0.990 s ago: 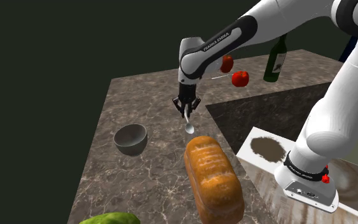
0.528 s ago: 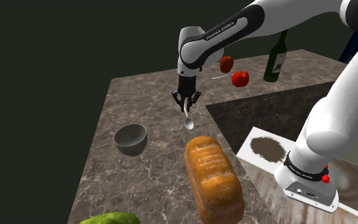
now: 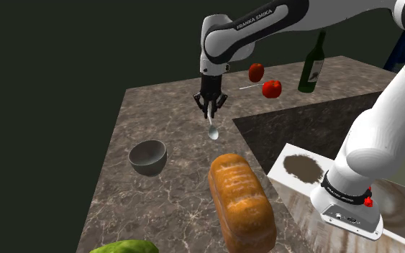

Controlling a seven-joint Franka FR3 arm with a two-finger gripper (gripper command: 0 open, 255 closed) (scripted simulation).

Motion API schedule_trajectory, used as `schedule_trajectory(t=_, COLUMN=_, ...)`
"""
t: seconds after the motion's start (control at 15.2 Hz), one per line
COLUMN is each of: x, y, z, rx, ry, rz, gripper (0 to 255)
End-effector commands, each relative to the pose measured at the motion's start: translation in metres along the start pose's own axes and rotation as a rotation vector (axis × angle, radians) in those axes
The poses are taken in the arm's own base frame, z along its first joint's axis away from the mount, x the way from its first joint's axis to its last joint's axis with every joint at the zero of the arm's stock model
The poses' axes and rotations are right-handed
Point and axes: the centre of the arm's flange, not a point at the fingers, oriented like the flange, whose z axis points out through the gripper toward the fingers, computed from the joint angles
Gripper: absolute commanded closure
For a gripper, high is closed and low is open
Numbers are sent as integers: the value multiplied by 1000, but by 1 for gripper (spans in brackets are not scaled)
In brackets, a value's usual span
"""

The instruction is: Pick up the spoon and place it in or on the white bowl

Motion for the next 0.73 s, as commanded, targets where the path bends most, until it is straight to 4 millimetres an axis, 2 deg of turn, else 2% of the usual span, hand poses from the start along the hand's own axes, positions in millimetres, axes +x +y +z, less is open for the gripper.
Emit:
schedule_trajectory(t=0.0, x=-1, y=-2, z=-11, rx=0, ry=0, rz=0, gripper=255)
schedule_trajectory(t=0.53, x=-7, y=-8, z=-51, rx=0, ry=0, rz=0, gripper=255)
schedule_trajectory(t=0.66, x=-15, y=-32, z=-47, rx=0, ry=0, rz=0, gripper=255)
